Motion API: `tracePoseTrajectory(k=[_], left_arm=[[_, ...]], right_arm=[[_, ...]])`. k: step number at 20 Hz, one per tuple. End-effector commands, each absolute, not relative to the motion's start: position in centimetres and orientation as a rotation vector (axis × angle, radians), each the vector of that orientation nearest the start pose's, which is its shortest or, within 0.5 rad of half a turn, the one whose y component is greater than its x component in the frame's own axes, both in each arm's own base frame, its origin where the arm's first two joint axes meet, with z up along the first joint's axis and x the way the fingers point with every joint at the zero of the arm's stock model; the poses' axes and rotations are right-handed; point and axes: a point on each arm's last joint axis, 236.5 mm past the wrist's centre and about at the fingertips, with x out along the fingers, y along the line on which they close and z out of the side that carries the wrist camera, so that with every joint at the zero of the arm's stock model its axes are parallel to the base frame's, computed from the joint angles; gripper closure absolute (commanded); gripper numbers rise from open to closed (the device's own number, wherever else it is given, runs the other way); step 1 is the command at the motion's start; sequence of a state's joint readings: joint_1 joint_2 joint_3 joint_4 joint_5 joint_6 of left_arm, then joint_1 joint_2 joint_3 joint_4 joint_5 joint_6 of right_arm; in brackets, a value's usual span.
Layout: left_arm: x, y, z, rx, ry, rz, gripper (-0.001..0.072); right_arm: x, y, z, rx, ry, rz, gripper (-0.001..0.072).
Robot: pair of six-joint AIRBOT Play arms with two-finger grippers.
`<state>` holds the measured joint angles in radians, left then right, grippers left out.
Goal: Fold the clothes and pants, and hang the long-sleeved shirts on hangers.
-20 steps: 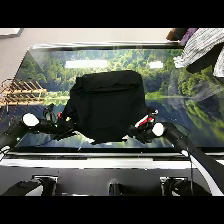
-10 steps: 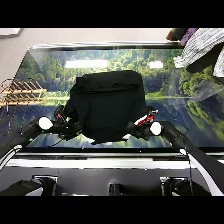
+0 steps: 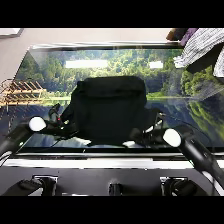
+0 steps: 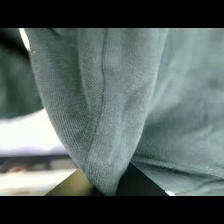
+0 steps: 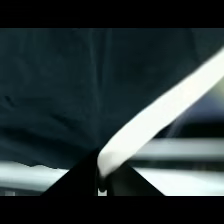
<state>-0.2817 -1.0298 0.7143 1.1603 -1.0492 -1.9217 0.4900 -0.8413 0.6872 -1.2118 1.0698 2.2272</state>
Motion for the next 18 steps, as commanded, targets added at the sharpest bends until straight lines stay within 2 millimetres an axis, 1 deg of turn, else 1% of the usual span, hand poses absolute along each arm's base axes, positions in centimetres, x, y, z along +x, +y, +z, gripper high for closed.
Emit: tracePoseTrajectory(k=[1,3,4,5,6,7,8,10,11,12,13,15,17,18], left_arm=[[19.6,-12.9,-0.6,-0.37,1.549,-0.117,0.0677],[16.3,-13.6,1.0,-0.327,1.593,-0.178,0.0677],[14.6,-14.2,1.6,-0.319,1.626,-0.2,0.0677],[13.3,-14.6,2.2,-0.313,1.65,-0.222,0.0677],[13.2,-14.8,2.9,-0.32,1.65,-0.224,0.0677],[14.2,-15.2,3.8,-0.336,1.619,-0.228,0.0678],[15.9,-15.6,4.8,-0.363,1.579,-0.232,0.0678],[19.5,-17.2,5.9,-0.402,1.544,-0.282,0.0678],[21.1,-18.1,5.8,-0.412,1.549,-0.312,0.0678],[22.5,-18.9,5.2,-0.419,1.576,-0.339,0.0678],[23.8,-19.9,4.2,-0.432,1.623,-0.37,0.0678],[26.4,-21.5,1.9,-0.473,1.709,-0.414,0.0678],[29.0,-22.6,-0.3,-0.519,1.768,-0.441,0.0677],[30.3,-22.8,-1.4,-0.537,1.787,-0.436,0.0677]], right_arm=[[12.8,19.0,3.0,0.543,1.545,0.127,0.0674],[10.0,20.3,4.0,0.591,1.559,0.117,0.0674],[9.2,21.0,4.3,0.604,1.566,0.134,0.0674],[9.0,21.7,4.6,0.618,1.565,0.151,0.0674],[9.7,21.6,5.1,0.639,1.541,0.14,0.0674],[11.1,21.0,5.7,0.652,1.49,0.115,0.0674],[13.0,19.9,6.4,0.68,1.434,0.068,0.0674],[16.7,17.0,7.0,0.731,1.355,-0.035,0.0674],[18.5,15.6,6.6,0.766,1.337,-0.085,0.0674],[20.4,14.6,6.0,0.812,1.331,-0.127,0.0674],[22.1,14.6,5.3,0.864,1.343,-0.132,0.0674],[26.0,16.2,3.9,0.99,1.373,-0.062,0.0673],[29.1,17.8,1.0,1.082,1.413,-0.047,0.0673],[30.2,18.6,-0.7,1.122,1.436,-0.057,0.0672]])
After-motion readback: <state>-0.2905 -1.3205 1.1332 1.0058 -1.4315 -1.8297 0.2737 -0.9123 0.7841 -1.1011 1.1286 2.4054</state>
